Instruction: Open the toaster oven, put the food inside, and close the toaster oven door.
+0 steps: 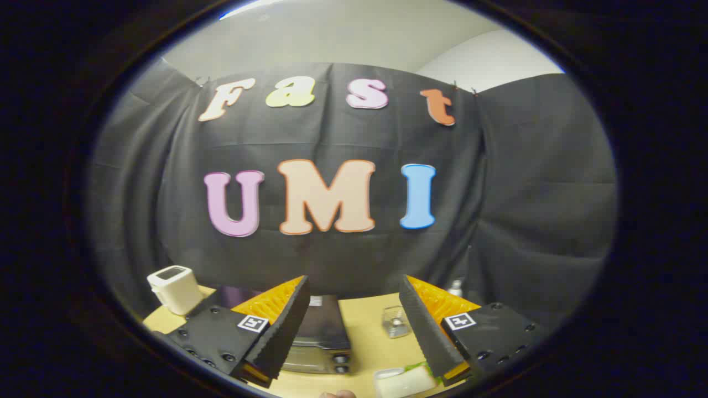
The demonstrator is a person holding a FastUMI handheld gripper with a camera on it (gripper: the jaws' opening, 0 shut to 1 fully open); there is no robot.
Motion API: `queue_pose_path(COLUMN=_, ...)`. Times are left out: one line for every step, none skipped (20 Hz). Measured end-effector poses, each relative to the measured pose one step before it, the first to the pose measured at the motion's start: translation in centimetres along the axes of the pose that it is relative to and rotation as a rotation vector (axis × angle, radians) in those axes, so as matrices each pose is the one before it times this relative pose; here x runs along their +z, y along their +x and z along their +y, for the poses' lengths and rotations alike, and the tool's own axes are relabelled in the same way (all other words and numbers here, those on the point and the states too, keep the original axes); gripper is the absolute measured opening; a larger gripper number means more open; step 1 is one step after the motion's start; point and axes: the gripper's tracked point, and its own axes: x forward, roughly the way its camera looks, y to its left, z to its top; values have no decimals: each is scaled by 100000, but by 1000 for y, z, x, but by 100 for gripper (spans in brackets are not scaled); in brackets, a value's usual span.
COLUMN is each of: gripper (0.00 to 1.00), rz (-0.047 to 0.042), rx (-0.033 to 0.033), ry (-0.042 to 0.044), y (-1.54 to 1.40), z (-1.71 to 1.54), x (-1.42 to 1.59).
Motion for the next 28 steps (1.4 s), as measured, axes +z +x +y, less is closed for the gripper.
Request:
queue_pose_path(gripper=100, rz=587, rx=2776, ry=94, y=-191, z=1895, x=-110)
queue_pose_path(gripper=100, rz=646, rx=2210, ry=-97, y=-31, z=1628, x=-170)
queue_pose_path(gripper=100, rz=838, rx=2101, ry=-374, y=-16, z=1527, x=-285)
queue_pose_path(gripper=100, rz=1281, rx=1650, ry=-583, y=37, z=1259, x=-590)
queue_pose_path(gripper=100, rz=1068, rx=1010, ry=-585, y=6, z=1020, x=-458)
queue_pose_path(gripper=100, rz=529, rx=377, ry=105, y=51, z=612, x=-380)
queue_pose_path(gripper=100, rz=629, rx=316, ry=1168, y=117, z=642, x=-327)
queue_pose_path(gripper=100, rz=587, rx=248, ry=1531, y=118, z=692, x=-523)
queue_pose_path(gripper=100, rz=170, rx=101, ry=1031, y=81, z=523, x=-241)
queue_pose_path(gripper=100, rz=-22, rx=-234, ry=826, y=89, z=385, x=-414)
queue_pose_path(gripper=100, rz=480, rx=35, ry=826, y=178, z=412, x=-280)
queue_pose_path(gripper=100, rz=686, rx=272, ry=771, y=184, z=412, x=-529)
queue_pose_path(gripper=100, rz=794, rx=215, ry=294, y=132, z=380, x=-414)
queue_pose_path(gripper=100, rz=604, rx=-211, ry=-144, y=77, z=153, x=-598)
queue_pose_path(gripper=100, rz=339, rx=-290, ry=-384, y=69, z=157, x=-385)
queue_pose_path(gripper=100, rz=669, rx=-297, ry=-460, y=213, z=125, x=-517)
queue_pose_path(gripper=100, rz=913, rx=-110, ry=-381, y=213, z=210, x=-424)
queue_pose_path(gripper=100, rz=513, rx=168, ry=-658, y=139, z=216, x=-543)
queue_pose_path(gripper=100, rz=519, rx=-318, ry=-953, y=145, z=38, x=-328)
queue_pose_path(gripper=100, rz=427, rx=-274, ry=-780, y=27, z=134, x=-355)
queue_pose_path(gripper=100, rz=500, rx=58, ry=-403, y=138, z=161, x=-139)
queue_pose_path(gripper=100, rz=471, rx=47, ry=171, y=236, z=51, x=-393)
queue_pose_path(gripper=100, rz=354, rx=-126, ry=411, y=184, z=173, x=-233)
queue_pose_path(gripper=100, rz=633, rx=6, ry=598, y=105, z=70, x=-402)
queue_pose_path(gripper=100, rz=1060, rx=51, ry=416, y=235, z=126, x=-504)
queue_pose_path(gripper=100, rz=1193, rx=-13, ry=-92, y=234, z=152, x=-692)
queue_pose_path(gripper=100, rz=1115, rx=-184, ry=-484, y=202, z=115, x=-582)
queue_pose_path(gripper=100, rz=1149, rx=-288, ry=-258, y=91, z=-46, x=-630)
